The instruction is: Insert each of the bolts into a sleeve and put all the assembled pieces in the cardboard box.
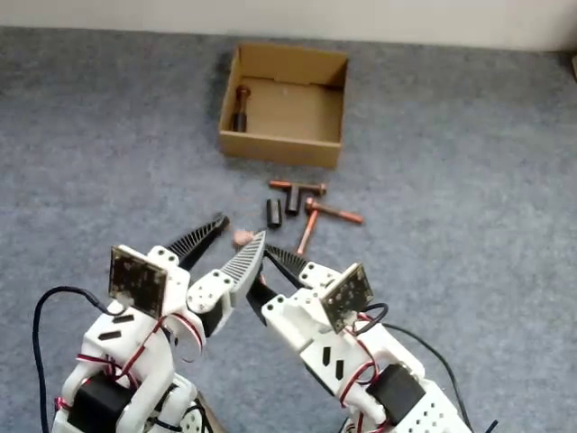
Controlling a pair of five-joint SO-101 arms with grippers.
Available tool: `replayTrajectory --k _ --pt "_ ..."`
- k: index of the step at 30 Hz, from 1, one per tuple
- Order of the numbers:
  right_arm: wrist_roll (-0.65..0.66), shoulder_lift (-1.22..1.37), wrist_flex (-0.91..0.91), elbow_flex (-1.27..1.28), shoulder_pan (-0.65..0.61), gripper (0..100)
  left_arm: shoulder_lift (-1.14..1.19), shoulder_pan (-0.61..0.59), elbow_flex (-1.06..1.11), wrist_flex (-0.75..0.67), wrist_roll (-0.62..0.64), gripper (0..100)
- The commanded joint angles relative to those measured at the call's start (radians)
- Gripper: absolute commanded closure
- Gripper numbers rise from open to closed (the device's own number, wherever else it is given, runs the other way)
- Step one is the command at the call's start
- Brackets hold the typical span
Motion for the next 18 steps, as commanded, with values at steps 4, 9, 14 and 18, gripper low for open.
replayTrajectory --k 4,9,14,18 --pt "-0.006 -0.016 -0.027 -0.051 0.015 99.4 -0.007 -0.013 -0.073 0.051 0.005 76" --pt "-0.005 -0.007 -0.027 -0.048 0.015 99.4 -0.008 -0.013 -0.122 0.089 0.011 77" --pt "-0.005 -0.005 -0.024 -0.038 0.041 99.4 -0.008 -0.022 -0.143 0.11 0.011 77" --pt "-0.005 -0.005 -0.025 -0.007 0.107 99.4 -0.008 -0.082 -0.139 0.107 0.011 86"
